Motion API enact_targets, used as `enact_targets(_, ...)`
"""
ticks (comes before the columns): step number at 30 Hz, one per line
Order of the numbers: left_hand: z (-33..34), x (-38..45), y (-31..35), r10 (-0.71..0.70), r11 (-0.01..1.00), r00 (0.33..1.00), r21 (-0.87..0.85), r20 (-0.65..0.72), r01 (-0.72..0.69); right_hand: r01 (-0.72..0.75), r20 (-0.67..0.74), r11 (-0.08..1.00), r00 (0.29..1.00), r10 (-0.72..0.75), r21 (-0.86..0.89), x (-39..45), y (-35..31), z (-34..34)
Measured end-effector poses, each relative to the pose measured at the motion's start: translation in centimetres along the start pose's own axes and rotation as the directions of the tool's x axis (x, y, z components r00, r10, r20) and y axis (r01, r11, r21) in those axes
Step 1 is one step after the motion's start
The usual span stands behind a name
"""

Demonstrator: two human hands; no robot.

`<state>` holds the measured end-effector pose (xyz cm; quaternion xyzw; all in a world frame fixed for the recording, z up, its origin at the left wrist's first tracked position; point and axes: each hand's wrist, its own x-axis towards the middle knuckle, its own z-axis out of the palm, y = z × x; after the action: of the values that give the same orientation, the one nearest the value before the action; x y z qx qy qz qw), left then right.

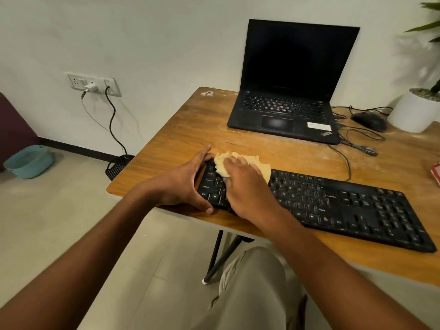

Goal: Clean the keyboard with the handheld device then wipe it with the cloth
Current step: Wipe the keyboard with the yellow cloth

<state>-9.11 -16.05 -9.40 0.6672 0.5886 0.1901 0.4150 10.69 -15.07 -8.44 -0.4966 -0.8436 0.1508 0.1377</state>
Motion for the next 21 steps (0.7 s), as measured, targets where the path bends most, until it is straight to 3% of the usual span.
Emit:
enact_targets(9, 0.0, 0.0, 0.0, 0.007, 1.0, 1.0, 0.023, 0.015, -0.008, 0.223, 0.159, 0.975, 0.962, -0.223, 0.018, -5.5, -1.4, -0.6)
enact_targets(12, 0.1, 0.0, -0.1, 0.022, 1.0, 1.0, 0.017, 0.016, -0.022, 0.18, 0.148, 0.976, 0.969, -0.197, 0.123, -7.8, -1.6, -1.1)
enact_targets(14, 0.0, 0.0, -0.2, 0.025, 1.0, 0.999, 0.009, 0.02, -0.025, 0.033, 0.097, 0.939, 0.993, -0.07, 0.342, -8.5, -2.0, -2.1)
enact_targets(17, -0.1, -0.1, 0.0, 0.011, 1.0, 1.0, 0.014, 0.023, -0.011, -0.141, 0.032, 0.708, 0.986, 0.166, 0.692, -7.7, -2.4, -3.7)
enact_targets(21, -0.2, -0.2, 0.1, -0.015, 1.0, 1.0, -0.006, 0.016, 0.015, -0.049, -0.069, 0.297, 0.924, 0.376, 0.954, -4.8, -3.1, -6.5)
